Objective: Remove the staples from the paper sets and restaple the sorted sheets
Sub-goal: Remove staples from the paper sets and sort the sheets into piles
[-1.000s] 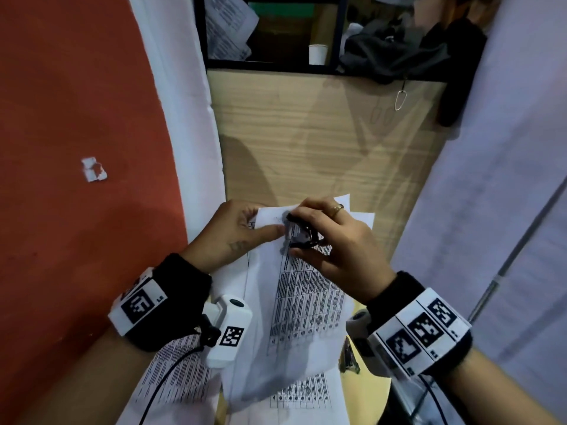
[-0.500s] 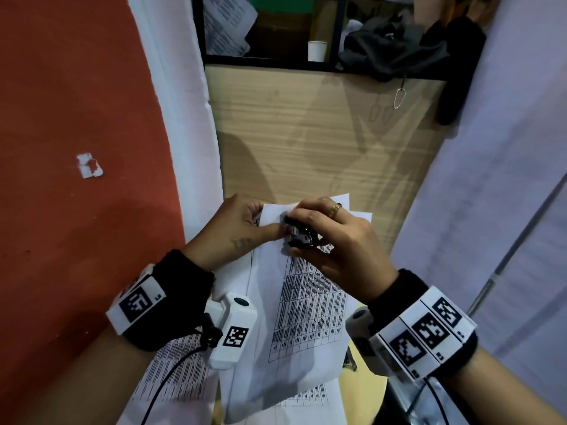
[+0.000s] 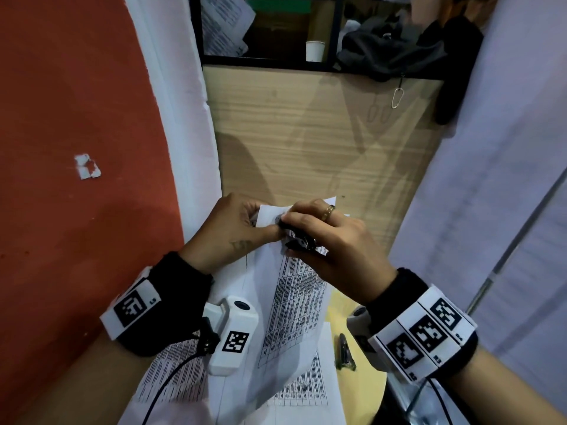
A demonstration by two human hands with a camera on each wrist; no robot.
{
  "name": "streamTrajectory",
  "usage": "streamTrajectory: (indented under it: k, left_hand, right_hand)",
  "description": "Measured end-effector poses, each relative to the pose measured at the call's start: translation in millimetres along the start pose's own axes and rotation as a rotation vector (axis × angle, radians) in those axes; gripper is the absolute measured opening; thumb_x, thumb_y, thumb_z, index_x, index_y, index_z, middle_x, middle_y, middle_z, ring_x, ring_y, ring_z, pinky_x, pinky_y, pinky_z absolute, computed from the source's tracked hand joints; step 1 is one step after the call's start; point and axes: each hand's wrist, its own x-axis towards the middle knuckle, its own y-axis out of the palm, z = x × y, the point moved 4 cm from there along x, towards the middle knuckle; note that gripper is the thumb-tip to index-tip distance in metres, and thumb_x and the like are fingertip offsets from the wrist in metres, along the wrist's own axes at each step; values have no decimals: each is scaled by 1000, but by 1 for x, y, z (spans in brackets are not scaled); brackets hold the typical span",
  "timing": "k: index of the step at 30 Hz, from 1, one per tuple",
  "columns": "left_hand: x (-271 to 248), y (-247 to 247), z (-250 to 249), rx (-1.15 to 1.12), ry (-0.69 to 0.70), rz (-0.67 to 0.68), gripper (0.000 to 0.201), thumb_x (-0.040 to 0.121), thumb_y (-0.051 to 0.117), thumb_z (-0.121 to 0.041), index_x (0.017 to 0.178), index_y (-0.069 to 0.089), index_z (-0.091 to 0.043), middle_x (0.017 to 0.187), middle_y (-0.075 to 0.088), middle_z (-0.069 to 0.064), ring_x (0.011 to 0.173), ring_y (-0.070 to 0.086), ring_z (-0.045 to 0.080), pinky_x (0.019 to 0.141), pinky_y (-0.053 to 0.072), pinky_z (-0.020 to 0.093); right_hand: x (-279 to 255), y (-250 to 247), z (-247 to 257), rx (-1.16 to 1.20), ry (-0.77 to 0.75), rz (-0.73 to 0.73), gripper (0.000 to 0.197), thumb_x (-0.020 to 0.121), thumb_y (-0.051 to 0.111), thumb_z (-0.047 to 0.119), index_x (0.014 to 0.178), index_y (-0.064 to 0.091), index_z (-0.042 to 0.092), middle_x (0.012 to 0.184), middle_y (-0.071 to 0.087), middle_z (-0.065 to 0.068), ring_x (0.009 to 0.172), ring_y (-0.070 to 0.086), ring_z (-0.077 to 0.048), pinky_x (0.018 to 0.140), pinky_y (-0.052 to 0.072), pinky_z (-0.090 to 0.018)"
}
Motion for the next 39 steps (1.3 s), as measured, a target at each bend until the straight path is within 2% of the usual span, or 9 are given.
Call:
streamTrajectory:
  k: [4,10,14,19,22,25,30,35,39]
  left_hand:
    - [-2,1,-2,-100,-27,4,45,68,72,-33,83,65,9,75,56,6,75,50,12,69,41,33]
    - [-4,4,-6,-227,-76,45,27,70,69,-6,83,63,16,76,58,8,72,52,13,60,43,23]
    - [-4,4,-5,-254,-119,51,8,76,69,9,75,66,2,72,59,4,66,53,8,57,44,17]
    - [-5,1,-5,-268,-124,97,15,68,76,-9,73,67,2,75,59,7,72,52,15,65,42,28]
    - [-6,2,-8,-302,-129,92,12,70,76,2,77,72,-6,75,69,0,71,60,9,65,50,21]
    - [-7,4,-11,-346,-136,89,25,74,69,-6,96,69,5,90,73,11,82,66,17,75,54,28]
    - [-6,3,-8,-359,-137,44,31,75,71,-10,101,67,7,101,69,24,87,66,25,78,53,36]
    - [-8,7,-12,-438,-166,57,22,75,65,-11,95,70,-3,91,73,6,81,68,15,73,55,25]
    - [-9,6,-9,-459,-193,43,22,78,65,-6,99,69,0,94,72,11,82,67,18,74,54,27]
  right_hand:
    - [1,-2,1,-25,-21,-25,33,76,72,19,106,68,7,109,66,-6,87,67,-26,61,55,-37]
    - [1,0,1,-15,-45,-36,29,76,74,17,102,69,5,103,67,-8,91,65,-28,63,55,-38]
    - [2,0,0,-16,-50,-32,28,77,74,17,100,69,3,101,67,-9,89,64,-29,66,54,-37]
    - [2,0,1,34,-41,-69,23,76,74,13,94,69,1,96,67,-10,85,64,-28,70,51,-36]
    - [2,-2,-1,127,16,-81,24,76,74,16,94,69,2,95,66,-8,85,64,-26,68,53,-38]
    - [3,-4,-4,250,92,-92,25,75,75,15,96,68,3,95,65,-5,86,62,-17,68,54,-33]
    - [2,-6,-7,390,199,-136,30,70,78,15,95,69,2,94,65,-7,89,62,-15,68,56,-30]
    - [1,-8,-8,426,251,-161,31,69,79,16,95,69,3,96,65,-4,89,63,-15,67,56,-33]
    - [0,-7,-6,474,264,-126,35,69,79,20,101,66,9,100,60,0,91,61,-11,70,57,-27]
